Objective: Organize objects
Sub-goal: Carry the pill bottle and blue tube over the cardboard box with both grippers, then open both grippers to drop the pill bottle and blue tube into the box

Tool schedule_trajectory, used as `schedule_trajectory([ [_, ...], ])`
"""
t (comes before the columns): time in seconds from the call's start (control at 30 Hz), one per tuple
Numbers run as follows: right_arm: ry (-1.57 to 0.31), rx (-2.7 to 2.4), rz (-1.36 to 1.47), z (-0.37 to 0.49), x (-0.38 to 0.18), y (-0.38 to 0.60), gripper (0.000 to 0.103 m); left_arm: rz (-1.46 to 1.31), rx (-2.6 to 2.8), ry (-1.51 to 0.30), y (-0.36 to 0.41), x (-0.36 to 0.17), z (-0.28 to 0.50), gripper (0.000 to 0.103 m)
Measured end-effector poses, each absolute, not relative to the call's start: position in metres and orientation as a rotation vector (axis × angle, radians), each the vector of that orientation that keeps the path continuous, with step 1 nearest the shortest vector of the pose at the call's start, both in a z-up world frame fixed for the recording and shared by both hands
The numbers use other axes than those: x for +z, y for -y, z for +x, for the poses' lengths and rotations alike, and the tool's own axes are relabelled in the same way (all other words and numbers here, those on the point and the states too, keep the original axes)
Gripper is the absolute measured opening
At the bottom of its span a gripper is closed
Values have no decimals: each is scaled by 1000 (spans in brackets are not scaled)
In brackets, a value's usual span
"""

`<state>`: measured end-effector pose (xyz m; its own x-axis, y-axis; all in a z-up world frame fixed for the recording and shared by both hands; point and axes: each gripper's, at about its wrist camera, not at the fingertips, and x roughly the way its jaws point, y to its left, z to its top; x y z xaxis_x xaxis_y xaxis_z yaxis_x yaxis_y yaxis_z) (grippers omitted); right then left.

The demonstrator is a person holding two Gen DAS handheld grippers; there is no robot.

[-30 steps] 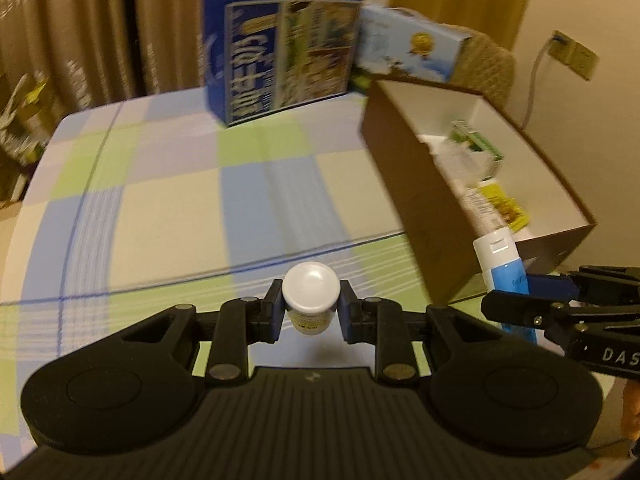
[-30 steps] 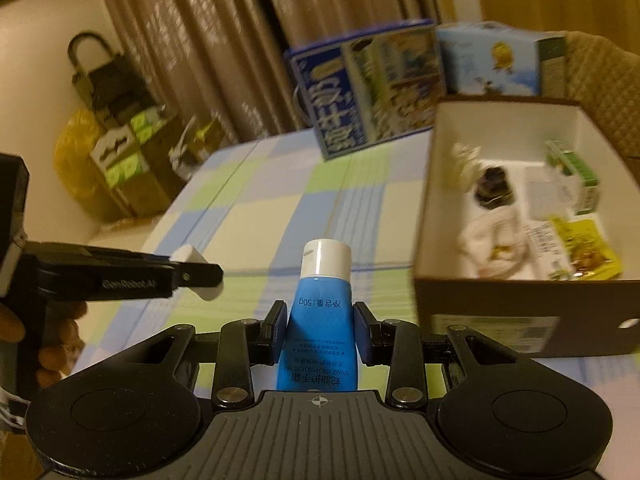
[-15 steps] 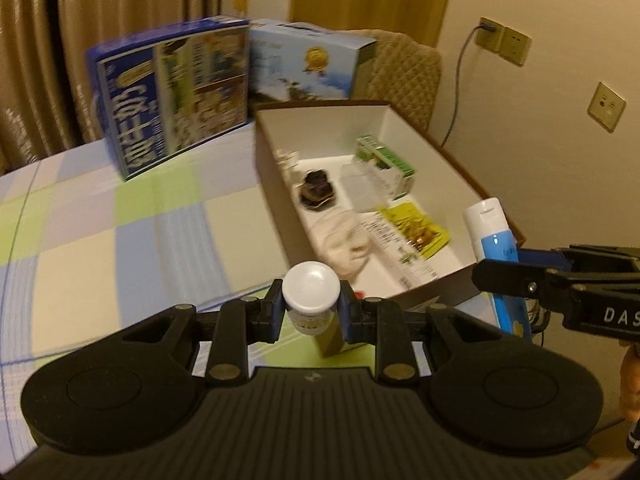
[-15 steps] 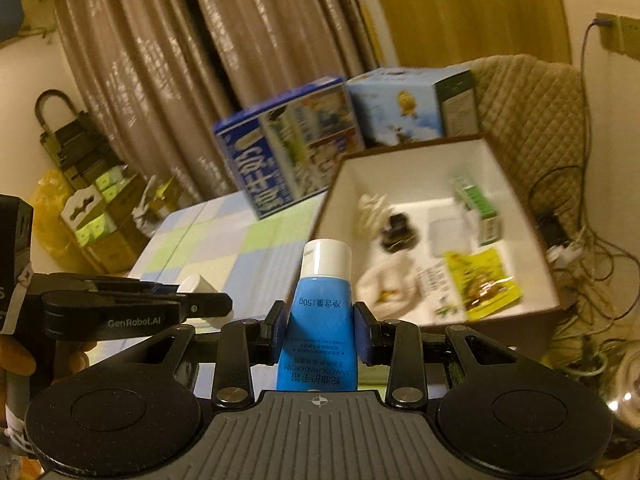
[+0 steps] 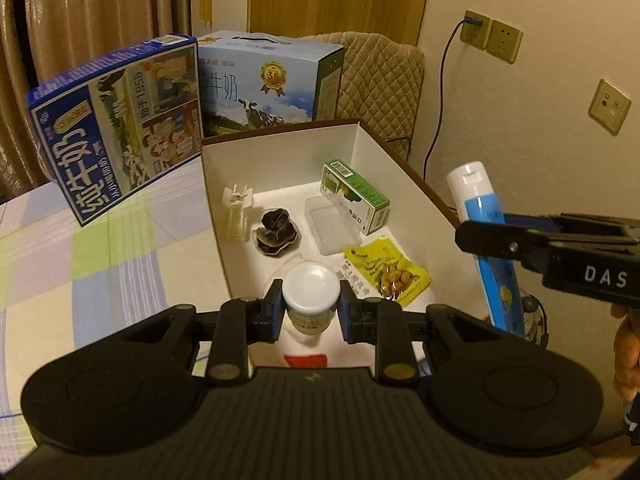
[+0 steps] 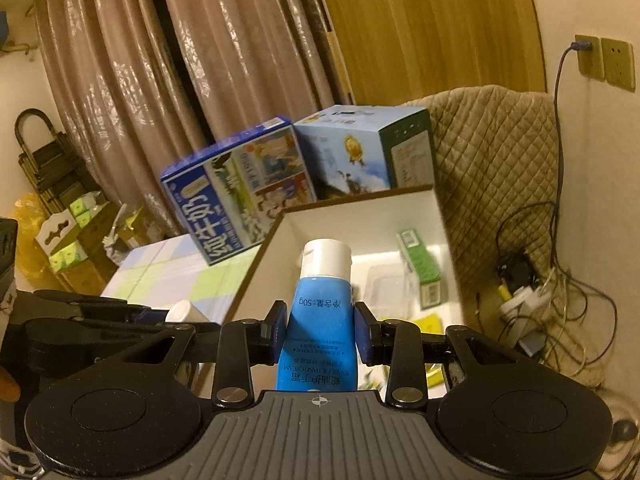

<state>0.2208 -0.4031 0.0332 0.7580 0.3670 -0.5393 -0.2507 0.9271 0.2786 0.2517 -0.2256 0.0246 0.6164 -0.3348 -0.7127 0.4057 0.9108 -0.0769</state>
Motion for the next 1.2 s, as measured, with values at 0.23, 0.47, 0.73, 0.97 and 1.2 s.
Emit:
schedule_trajectory([
  [0.23,-632,329,141,264,23,411,32,103,-409,-818,242,18,282,22],
  [0.47,-679,326,83,300,0,409,32,110,-396,-847,248,8,306,22],
  [0.73,-760,307,-65,336,-38,399,33,120,-385,-889,255,-9,326,22],
  [0.97,-802,304,-137,354,-60,393,33,131,-381,-919,260,-20,342,22],
  [1.2,-809,294,-135,371,-66,396,33,146,-374,-941,266,-29,357,22],
])
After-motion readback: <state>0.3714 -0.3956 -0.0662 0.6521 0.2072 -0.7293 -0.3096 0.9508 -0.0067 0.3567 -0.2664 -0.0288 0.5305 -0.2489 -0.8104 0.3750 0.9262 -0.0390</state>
